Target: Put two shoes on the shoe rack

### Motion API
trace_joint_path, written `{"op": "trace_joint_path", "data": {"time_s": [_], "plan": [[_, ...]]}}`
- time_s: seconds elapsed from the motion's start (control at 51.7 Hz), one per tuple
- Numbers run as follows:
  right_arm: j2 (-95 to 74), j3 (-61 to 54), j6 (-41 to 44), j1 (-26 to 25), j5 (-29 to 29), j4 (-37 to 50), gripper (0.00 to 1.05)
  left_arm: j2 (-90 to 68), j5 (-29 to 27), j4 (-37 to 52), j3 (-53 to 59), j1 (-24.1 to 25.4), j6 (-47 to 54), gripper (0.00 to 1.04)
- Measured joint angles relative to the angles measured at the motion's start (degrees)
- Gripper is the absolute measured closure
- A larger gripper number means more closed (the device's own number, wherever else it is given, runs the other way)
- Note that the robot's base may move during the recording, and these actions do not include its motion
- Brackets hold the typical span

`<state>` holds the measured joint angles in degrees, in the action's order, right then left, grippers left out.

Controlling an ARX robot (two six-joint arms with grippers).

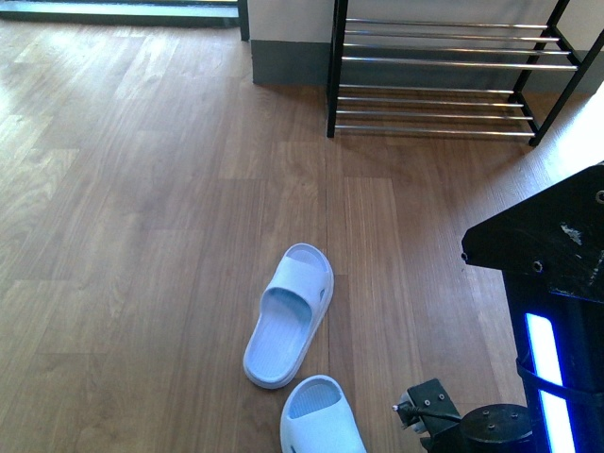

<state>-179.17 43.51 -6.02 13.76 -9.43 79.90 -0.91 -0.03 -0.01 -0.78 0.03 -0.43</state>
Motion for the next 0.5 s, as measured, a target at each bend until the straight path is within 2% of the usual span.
{"op": "trace_joint_path", "data": {"time_s": [0.503], "plan": [[0.0, 0.0, 0.0, 0.0, 0.0, 0.0, 0.09, 0.0, 0.0, 0.0, 0.0, 0.0, 0.0, 0.09]]}}
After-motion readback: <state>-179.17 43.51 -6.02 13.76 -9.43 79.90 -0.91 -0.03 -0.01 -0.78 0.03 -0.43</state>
